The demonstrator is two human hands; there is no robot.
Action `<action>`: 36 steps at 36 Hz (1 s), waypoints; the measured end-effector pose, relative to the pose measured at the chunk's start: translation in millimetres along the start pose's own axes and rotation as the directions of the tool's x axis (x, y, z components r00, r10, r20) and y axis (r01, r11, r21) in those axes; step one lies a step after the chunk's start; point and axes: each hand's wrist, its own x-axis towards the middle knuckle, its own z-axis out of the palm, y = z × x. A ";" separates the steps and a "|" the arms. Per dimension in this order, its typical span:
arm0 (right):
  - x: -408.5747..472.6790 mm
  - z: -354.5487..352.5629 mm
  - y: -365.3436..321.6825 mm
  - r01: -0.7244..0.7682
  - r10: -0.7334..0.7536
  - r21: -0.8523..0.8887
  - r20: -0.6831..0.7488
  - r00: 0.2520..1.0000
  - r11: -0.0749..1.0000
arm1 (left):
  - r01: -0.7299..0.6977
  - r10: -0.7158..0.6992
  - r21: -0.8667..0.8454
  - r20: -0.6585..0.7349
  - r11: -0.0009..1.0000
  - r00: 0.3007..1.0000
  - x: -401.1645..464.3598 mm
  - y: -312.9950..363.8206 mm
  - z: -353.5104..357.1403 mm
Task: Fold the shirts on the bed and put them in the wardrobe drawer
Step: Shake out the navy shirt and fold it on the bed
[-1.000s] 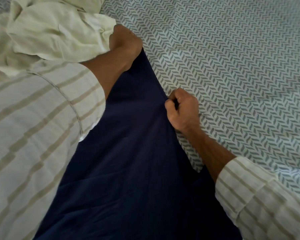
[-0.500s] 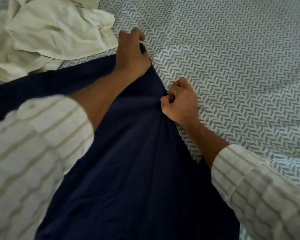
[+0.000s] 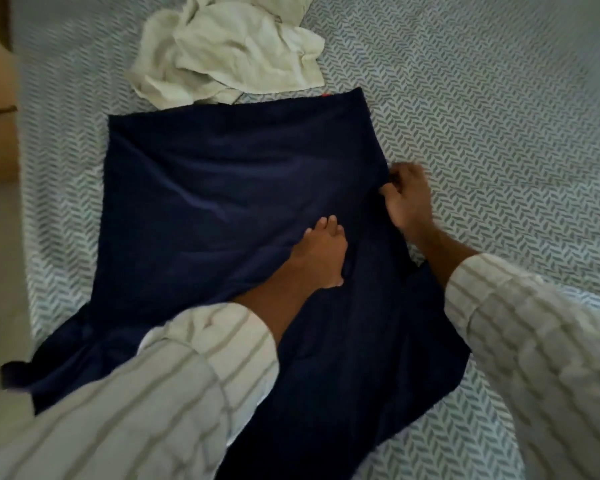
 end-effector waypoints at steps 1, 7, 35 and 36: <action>-11.1 -2.6 0.7 -0.003 0.003 -0.011 0.057 0.998 1.000 | -0.008 0.008 -0.022 0.018 1.000 1.000 -3.3 -1.7 -0.9; -44.5 -47.3 -14.4 -0.184 0.187 -0.036 0.245 0.951 0.982 | -0.049 0.027 -0.338 -0.067 0.940 0.997 -61.0 -5.5 -1.5; -218.2 -129.8 80.5 -0.522 0.509 -0.004 -0.212 0.834 0.853 | -0.121 0.102 -0.321 -0.076 0.939 0.992 -245.0 58.2 157.4; -221.8 -127.8 77.1 -0.535 0.522 -0.021 -0.183 0.833 0.845 | -0.114 0.091 -0.353 -0.081 0.929 0.993 -245.6 57.1 160.6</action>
